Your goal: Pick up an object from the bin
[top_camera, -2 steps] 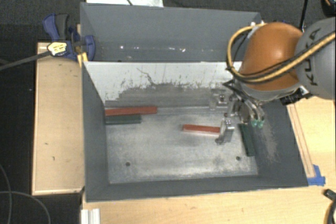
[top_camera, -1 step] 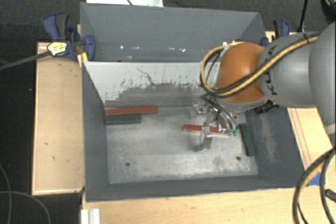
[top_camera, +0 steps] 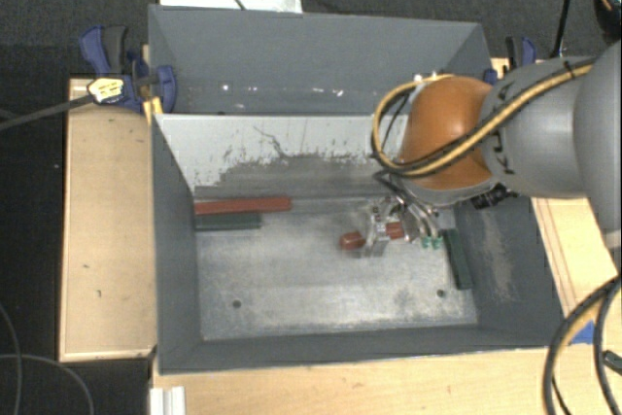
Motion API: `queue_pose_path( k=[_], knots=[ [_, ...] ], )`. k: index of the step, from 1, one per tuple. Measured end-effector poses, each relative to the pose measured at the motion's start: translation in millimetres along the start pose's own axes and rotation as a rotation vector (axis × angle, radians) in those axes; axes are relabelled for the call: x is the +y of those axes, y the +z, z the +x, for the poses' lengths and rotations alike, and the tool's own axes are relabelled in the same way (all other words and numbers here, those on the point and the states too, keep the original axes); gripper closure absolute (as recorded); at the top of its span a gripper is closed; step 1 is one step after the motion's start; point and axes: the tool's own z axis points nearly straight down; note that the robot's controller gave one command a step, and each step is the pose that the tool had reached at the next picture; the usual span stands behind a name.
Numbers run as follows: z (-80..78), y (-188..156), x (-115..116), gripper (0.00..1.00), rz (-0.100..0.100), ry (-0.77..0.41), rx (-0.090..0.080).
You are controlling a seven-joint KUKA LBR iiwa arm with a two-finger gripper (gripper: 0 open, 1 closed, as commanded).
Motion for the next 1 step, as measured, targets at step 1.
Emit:
queue_pose_path(
  k=[1],
  knots=[
    [65.7, -195.2, -117.1, 1.00, 0.005, 0.088, -0.008]
  ],
)
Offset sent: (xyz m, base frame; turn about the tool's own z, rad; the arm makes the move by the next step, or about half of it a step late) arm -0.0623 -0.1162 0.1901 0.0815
